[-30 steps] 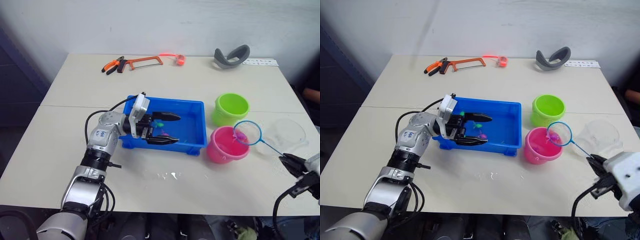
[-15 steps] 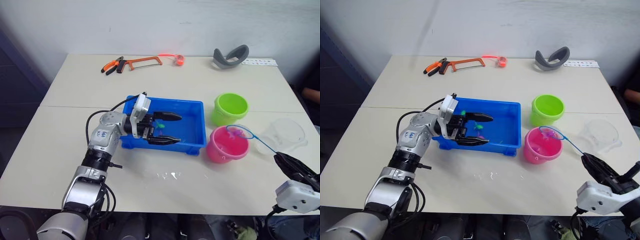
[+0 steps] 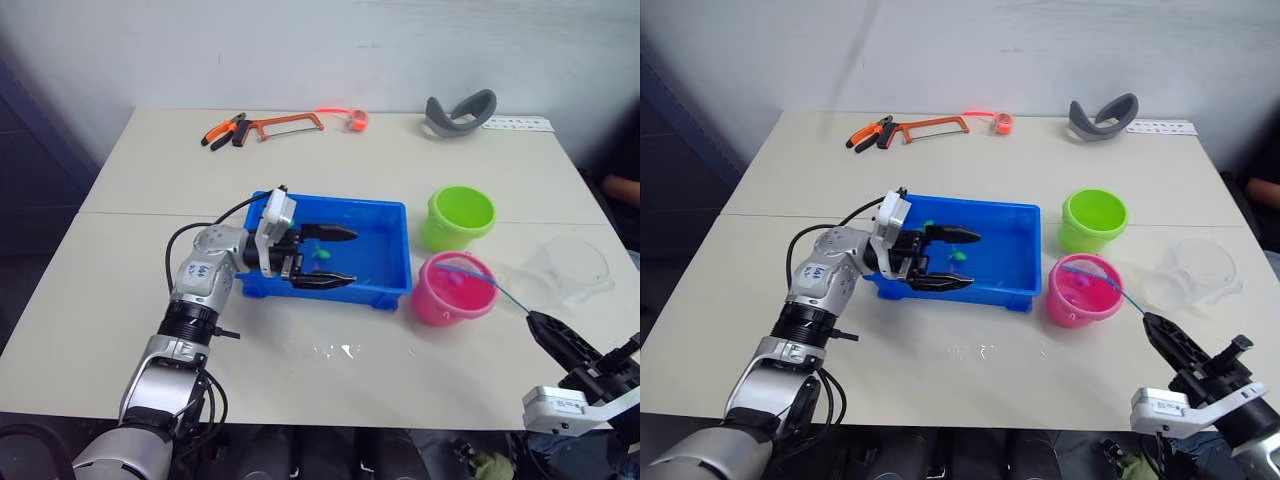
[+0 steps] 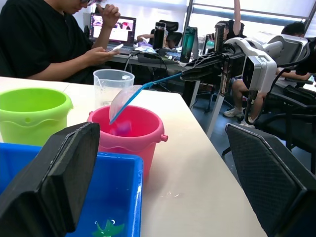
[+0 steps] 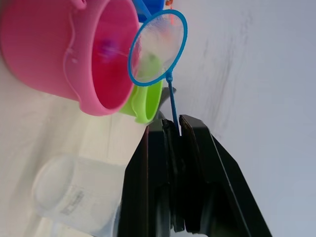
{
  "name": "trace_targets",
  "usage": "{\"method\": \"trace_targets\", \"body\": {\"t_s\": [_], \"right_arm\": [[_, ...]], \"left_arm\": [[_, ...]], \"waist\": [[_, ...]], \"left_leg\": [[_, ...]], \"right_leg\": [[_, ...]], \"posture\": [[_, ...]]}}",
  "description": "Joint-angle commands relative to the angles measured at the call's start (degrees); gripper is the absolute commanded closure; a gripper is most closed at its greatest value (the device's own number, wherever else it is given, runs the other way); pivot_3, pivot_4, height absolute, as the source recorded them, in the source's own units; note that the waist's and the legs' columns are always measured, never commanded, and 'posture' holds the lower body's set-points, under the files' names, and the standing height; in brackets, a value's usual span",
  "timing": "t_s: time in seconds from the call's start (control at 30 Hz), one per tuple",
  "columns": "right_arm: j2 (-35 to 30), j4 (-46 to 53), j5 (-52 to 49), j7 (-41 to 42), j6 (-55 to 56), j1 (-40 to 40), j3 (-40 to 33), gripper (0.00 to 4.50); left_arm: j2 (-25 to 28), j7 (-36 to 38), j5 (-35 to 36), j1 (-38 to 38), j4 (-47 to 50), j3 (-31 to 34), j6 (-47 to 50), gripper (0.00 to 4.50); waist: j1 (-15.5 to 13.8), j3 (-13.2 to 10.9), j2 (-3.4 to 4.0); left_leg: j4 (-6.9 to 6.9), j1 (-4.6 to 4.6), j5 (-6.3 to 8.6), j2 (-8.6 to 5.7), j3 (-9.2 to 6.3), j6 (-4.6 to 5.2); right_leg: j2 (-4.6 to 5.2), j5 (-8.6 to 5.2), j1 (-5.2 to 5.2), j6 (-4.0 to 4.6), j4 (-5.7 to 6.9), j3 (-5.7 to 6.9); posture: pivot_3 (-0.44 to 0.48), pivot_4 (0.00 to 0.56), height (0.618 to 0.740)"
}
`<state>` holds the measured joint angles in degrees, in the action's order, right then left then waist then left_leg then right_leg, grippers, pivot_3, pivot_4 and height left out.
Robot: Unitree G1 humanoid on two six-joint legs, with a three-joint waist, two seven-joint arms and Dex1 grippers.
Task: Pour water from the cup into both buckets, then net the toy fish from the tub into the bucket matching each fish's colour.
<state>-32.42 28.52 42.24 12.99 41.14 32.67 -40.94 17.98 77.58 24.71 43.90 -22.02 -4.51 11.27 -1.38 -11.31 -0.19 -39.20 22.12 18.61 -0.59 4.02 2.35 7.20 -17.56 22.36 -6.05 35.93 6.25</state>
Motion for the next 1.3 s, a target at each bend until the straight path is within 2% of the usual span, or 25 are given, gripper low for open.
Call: {"method": "trace_targets", "body": {"t_s": [0.03,0.13,0.23,0.33,0.4,0.57,0.63,0.67,0.73,0.83,1.03,1.2,1.3], "right_arm": [[-0.4,-0.2,-0.3,-1.9,0.1,0.7,-1.2,4.50],[0.9,-0.7,-2.5,-2.6,-2.1,0.8,-1.7,4.50],[2.2,1.2,-17.7,3.4,-9.6,1.4,2.0,4.50],[1.0,7.7,-34.2,10.0,-21.0,-0.1,5.6,4.50],[-0.8,12.1,-47.2,12.8,-32.4,-2.8,7.1,4.50],[-13.0,16.1,-75.9,14.5,-63.3,-18.1,10.2,4.50],[-16.8,15.5,-88.0,11.7,-74.2,-24.0,11.4,4.50],[-18.9,13.3,-99.1,7.0,-80.1,-28.2,13.0,4.50],[-21.2,10.2,-108.5,2.7,-88.3,-36.1,17.1,4.50],[-21.2,5.7,-108.7,-0.5,-95.8,-48.1,26.4,4.50],[-15.5,-3.8,-102.0,-1.1,-103.5,-64.2,40.3,4.50],[-10.3,-8.5,-95.5,3.1,-105.0,-72.6,48.5,4.50],[-10.3,-9.9,-89.2,6.4,-103.4,-75.4,53.8,4.50]], "left_arm": [[0.3,0.1,0.6,-0.6,2.5,0.7,-0.8,0.08],[0.2,-0.1,0.7,-0.6,2.5,0.9,-0.9,0.08],[0.5,0.0,1.1,-0.7,2.6,1.4,-0.7,0.08],[2.0,0.4,3.2,-1.2,2.9,4.1,-0.1,0.08],[3.2,-0.7,3.7,-1.8,2.9,6.2,-0.6,0.08],[7.9,-5.2,4.4,-4.7,2.6,13.0,-1.3,0.08],[9.5,-6.5,4.3,-6.3,2.9,15.0,-1.9,0.08],[10.7,-7.7,3.9,-7.5,2.6,16.4,-2.8,0.08],[12.8,-9.0,3.3,-9.9,2.3,18.5,-4.0,0.08],[15.3,-10.8,3.4,-13.6,4.7,20.5,-4.0,0.08],[18.2,-13.3,5.4,-20.7,10.8,23.5,-2.4,0.08],[18.2,-15.5,6.4,-25.6,15.9,24.4,-0.9,0.08],[18.8,-16.6,5.8,-26.9,17.4,24.7,-1.1,0.08]], "waist": [[0.0,0.0,0.00],[0.0,0.0,0.00],[0.0,0.0,0.00],[0.3,0.0,0.01],[0.8,0.0,0.02],[1.3,0.0,0.02],[1.2,0.0,0.01],[1.1,0.0,0.02],[1.2,0.0,0.00],[1.3,0.0,-0.01],[1.3,0.0,-0.03],[1.4,0.0,-0.03],[1.5,0.0,-0.03]], "left_leg": [[0.00,0.00,0.00,0.01,0.00,0.00],[0.00,0.01,0.00,0.01,0.00,0.00],[0.00,0.01,0.00,0.02,-0.02,0.00],[0.00,-0.01,-0.01,0.05,-0.04,0.01],[0.00,-0.04,-0.01,0.10,-0.03,0.01],[-0.03,-0.18,-0.01,0.16,-0.13,0.02],[0.00,-0.18,0.01,0.22,-0.35,-0.02],[0.01,-0.17,0.02,0.24,-0.39,-0.05],[0.01,-0.10,0.03,0.23,-0.50,-0.05],[-0.04,-0.05,0.03,0.20,-0.52,-0.04],[-0.04,0.07,0.03,0.17,-0.52,-0.04],[-0.02,0.24,0.03,0.17,-0.42,-0.04],[-0.02,0.26,0.04,0.17,-0.31,-0.04]], "right_leg": [[-0.01,0.00,0.00,0.00,0.00,0.00],[-0.01,0.00,0.00,0.01,0.00,0.00],[-0.01,0.00,-0.01,0.01,0.00,0.02],[-0.01,0.00,-0.04,0.01,0.01,0.02],[-0.02,0.00,-0.04,0.02,0.03,0.01],[0.29,0.02,-0.22,0.07,0.00,0.07],[0.29,-0.02,-0.28,0.15,-0.06,0.27],[0.29,-0.03,-0.30,0.16,-0.08,0.33],[0.35,-0.04,-0.31,0.18,-0.13,0.45],[0.40,-0.04,-0.33,0.18,-0.20,0.55],[0.42,-0.03,-0.28,0.16,-0.24,0.62],[0.40,-0.03,0.00,0.16,-0.14,0.57],[0.39,-0.03,0.06,0.16,-0.10,0.50]], "posture": [[0.000,0.150,0.740],[0.000,0.150,0.740],[0.000,0.150,0.740],[0.000,0.150,0.740],[0.000,0.150,0.740],[0.000,0.150,0.740],[0.000,0.150,0.740],[0.000,0.150,0.740],[0.000,0.150,0.740],[0.000,0.150,0.740],[0.000,0.150,0.740],[0.000,0.150,0.740],[0.000,0.150,0.740]]}}
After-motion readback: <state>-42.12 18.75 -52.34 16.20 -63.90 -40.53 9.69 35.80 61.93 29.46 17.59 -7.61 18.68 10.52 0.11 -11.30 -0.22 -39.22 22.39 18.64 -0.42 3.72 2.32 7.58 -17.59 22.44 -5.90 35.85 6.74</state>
